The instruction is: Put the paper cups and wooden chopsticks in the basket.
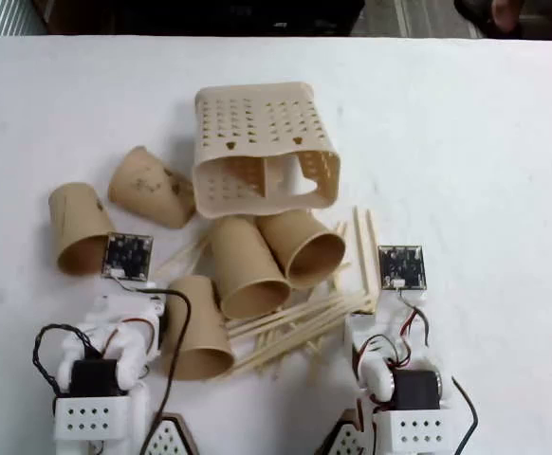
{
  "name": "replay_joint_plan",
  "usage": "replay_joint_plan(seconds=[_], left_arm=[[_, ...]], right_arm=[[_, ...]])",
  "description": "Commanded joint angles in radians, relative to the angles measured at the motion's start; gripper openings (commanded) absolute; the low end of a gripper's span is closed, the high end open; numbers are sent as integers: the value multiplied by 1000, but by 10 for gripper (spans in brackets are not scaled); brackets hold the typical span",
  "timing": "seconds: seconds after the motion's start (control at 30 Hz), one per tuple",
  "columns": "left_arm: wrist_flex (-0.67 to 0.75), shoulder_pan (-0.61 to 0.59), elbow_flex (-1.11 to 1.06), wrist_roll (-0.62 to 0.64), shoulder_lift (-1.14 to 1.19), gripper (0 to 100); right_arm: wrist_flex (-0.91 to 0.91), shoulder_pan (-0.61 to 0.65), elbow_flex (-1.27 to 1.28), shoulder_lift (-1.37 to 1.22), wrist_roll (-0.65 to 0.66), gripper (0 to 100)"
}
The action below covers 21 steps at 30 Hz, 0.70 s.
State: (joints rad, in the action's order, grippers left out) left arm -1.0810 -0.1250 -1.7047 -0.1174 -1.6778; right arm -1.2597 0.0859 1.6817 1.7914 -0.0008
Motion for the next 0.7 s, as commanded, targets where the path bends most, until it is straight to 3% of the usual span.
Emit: replay_joint_plan(seconds=[0.0,0.37,0.67], left_arm=[[-5,10,5,5,-4,61],[-28,13,9,3,-5,63],[-25,13,8,-2,-5,64]], right_arm=[[-7,-10,9,7,12,18],[-7,81,9,7,12,18],[-7,44,-92,8,63,18]])
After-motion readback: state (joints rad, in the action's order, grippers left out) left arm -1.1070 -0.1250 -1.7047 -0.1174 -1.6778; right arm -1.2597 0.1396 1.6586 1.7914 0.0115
